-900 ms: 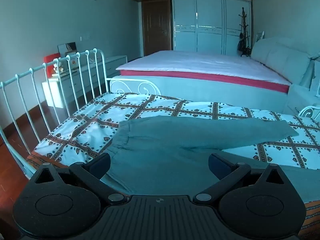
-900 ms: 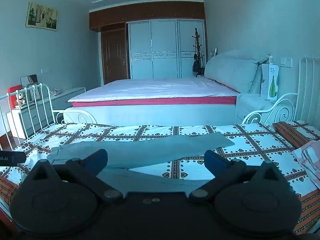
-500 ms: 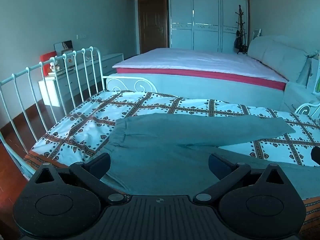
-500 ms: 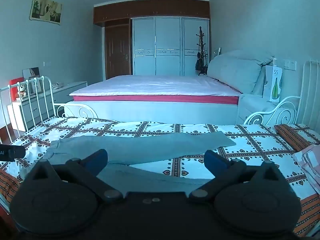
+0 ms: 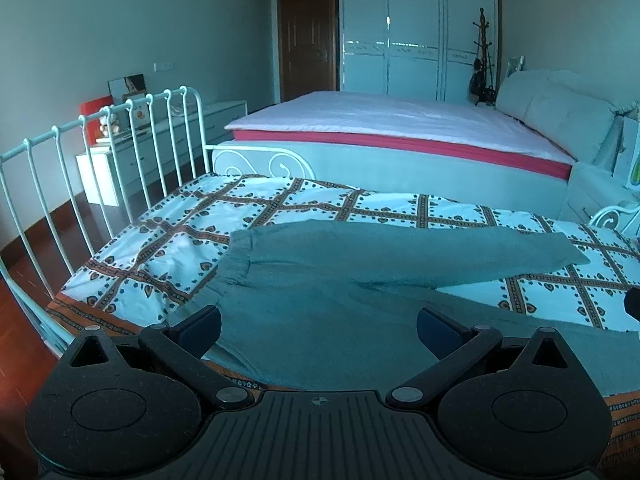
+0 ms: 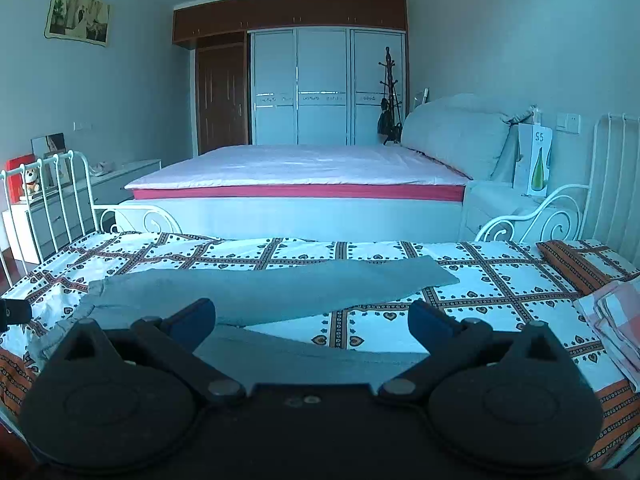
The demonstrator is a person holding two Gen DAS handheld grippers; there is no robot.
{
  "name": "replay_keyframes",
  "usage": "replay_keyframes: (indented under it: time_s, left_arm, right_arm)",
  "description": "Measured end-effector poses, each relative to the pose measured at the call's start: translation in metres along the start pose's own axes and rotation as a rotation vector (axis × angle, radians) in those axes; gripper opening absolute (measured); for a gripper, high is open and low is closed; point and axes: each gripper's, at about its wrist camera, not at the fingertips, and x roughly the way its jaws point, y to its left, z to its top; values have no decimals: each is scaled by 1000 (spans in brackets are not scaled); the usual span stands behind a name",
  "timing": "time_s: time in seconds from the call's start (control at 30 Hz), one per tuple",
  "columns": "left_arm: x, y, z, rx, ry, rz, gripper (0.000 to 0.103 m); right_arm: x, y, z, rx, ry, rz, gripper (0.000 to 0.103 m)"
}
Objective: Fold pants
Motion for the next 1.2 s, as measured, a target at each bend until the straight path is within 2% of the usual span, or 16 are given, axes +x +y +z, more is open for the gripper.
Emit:
replay_keyframes:
  time_s: [1.2]
  left_arm:
    - [-4,-10,-18,29,45,-19,103]
  right_arm:
    - [1,2,-9,-9,42,-10,97]
